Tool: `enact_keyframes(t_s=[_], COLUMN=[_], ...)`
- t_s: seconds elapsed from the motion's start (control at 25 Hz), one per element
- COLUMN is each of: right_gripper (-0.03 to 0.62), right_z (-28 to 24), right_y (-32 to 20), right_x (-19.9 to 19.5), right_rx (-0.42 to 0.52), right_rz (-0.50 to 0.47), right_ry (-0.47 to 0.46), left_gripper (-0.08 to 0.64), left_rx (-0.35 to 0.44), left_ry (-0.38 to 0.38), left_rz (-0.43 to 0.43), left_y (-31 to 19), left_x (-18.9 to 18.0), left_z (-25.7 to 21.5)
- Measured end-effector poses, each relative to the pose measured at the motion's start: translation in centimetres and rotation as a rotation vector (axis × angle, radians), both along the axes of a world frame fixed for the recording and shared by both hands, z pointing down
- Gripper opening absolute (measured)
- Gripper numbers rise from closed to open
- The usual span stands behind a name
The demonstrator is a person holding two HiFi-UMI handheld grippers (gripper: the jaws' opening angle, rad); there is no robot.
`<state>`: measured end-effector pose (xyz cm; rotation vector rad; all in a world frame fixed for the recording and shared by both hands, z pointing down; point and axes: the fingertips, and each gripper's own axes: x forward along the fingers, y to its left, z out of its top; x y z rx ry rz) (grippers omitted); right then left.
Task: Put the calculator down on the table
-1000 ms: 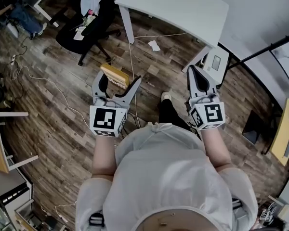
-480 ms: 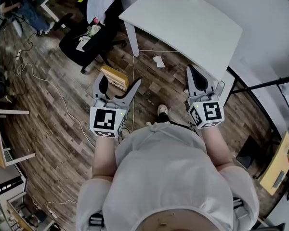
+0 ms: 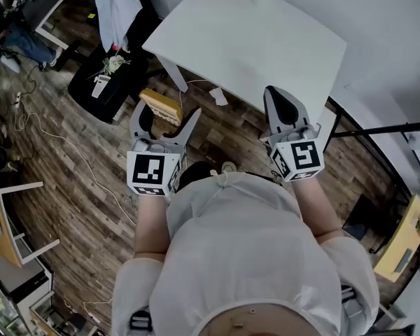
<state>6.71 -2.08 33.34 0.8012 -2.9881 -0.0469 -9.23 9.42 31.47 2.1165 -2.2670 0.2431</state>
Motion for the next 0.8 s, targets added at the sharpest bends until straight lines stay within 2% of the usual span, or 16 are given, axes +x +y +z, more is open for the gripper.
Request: enact_keyframes(t_s=[0.2, 0.44, 0.8], right_gripper=[0.005, 0.005, 0.005], right_z=[1.2, 1.4, 4.2], right_y=[-4.8, -10.5, -20.1], right_x=[-0.4, -1.7, -7.5], right_rx=[-0.022, -0.030, -0.103], right_rz=[0.054, 0.165, 0.326], right_ry=[0.009, 0.007, 0.027], left_gripper=[0.413, 0.413, 0.413], left_rx=[-0.023, -0.047, -0.165], left_ry=[-0.002, -0.015, -0.043], left_rz=[0.067, 0.190, 0.365], left_y=[-6.1, -14.0, -26.7], left_x=[-0.6, -2.6, -9.3], left_z=[0.7, 1.4, 6.2])
